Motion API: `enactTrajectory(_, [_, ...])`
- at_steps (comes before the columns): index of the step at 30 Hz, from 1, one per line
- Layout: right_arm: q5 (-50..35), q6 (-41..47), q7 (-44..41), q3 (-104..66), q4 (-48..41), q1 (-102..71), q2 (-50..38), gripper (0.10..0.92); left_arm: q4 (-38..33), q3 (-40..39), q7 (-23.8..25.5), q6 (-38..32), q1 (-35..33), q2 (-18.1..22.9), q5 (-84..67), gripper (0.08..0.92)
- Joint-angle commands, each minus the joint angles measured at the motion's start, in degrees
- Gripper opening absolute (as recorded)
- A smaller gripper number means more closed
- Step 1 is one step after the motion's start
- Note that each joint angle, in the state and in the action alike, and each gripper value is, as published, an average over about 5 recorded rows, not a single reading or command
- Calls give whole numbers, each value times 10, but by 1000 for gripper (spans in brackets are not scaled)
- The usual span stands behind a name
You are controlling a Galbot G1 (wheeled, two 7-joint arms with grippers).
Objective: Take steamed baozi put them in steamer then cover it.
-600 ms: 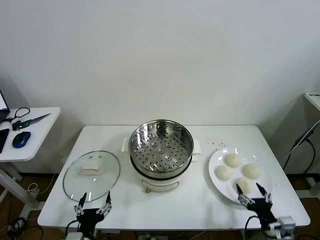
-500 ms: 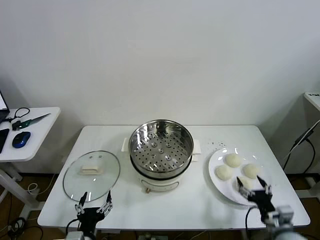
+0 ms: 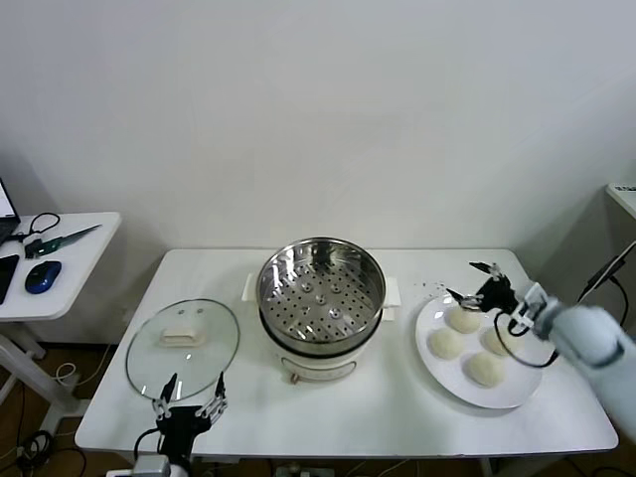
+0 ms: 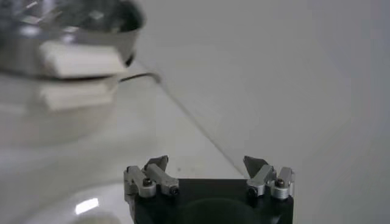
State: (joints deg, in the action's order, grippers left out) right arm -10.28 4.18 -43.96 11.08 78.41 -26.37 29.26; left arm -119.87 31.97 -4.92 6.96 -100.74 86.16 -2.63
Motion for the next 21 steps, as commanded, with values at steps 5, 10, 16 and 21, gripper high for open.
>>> enactTrajectory(5, [88,-102,-301,510,-171,479,-16,823,1,-3,0,-3,-3,2,12,823])
enactTrajectory(10, [79,-64,-268,524,-177,455,30,823,0,-1,-1,-5,-7,3,12,823])
enactTrajectory(16, [92,-24,-221,483,-217,385,96,823,-1,-1,-2,-6,-12,4,12,823])
enactTrajectory(21, [106,-15,-202,462,-270,359,150,823,2,0,-2,-8,-14,3,11,823])
